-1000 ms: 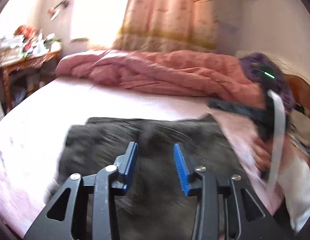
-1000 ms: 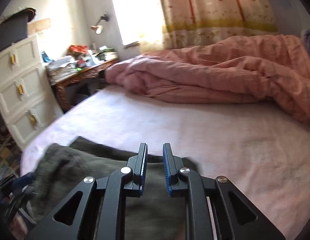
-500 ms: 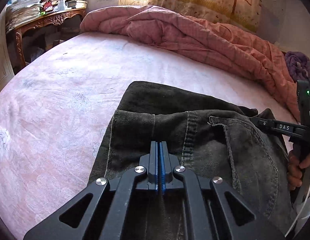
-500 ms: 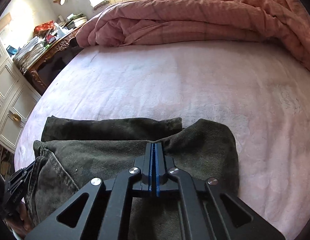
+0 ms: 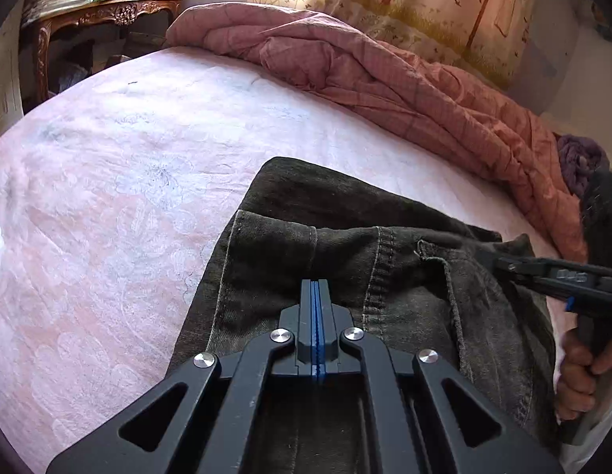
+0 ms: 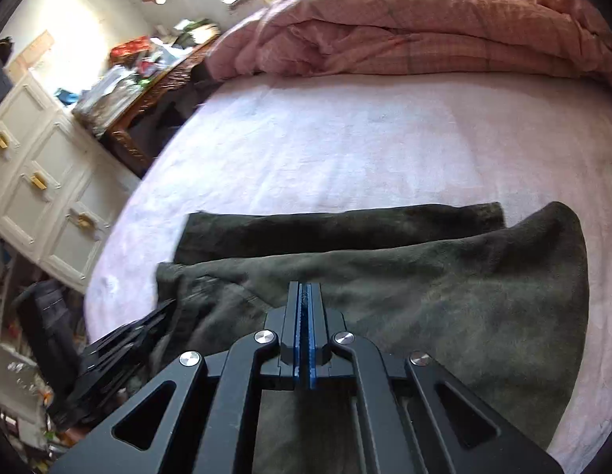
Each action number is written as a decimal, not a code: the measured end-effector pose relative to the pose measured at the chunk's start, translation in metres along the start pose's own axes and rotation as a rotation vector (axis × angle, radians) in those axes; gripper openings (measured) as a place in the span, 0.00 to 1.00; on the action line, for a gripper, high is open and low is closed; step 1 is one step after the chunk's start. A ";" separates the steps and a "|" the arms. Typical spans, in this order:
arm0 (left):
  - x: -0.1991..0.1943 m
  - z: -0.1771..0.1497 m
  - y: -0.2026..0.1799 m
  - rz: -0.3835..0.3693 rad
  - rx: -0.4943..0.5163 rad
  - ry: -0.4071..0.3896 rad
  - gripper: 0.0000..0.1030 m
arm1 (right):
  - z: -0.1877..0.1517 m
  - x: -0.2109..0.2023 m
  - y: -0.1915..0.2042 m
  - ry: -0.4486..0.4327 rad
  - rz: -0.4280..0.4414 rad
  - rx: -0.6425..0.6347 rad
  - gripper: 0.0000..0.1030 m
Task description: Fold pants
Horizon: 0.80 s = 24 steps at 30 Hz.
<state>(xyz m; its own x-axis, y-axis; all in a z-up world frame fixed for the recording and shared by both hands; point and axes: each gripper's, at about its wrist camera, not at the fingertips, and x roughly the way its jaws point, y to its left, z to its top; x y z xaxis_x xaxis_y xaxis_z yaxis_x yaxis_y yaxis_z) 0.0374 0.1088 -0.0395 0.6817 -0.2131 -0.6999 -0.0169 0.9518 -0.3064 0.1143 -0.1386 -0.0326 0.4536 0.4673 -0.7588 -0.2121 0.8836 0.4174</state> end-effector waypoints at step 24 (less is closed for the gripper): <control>-0.095 -0.024 -0.042 -0.082 0.255 -0.338 0.06 | -0.112 -0.153 0.006 -0.484 -0.233 -0.092 0.00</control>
<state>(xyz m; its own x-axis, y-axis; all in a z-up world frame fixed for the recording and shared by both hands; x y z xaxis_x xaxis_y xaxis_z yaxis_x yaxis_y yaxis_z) -0.0445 0.0842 0.0246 0.8750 -0.2469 -0.4163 0.2001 0.9677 -0.1535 -0.0533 -0.2015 0.0306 0.8397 0.2115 -0.5003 -0.1232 0.9712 0.2037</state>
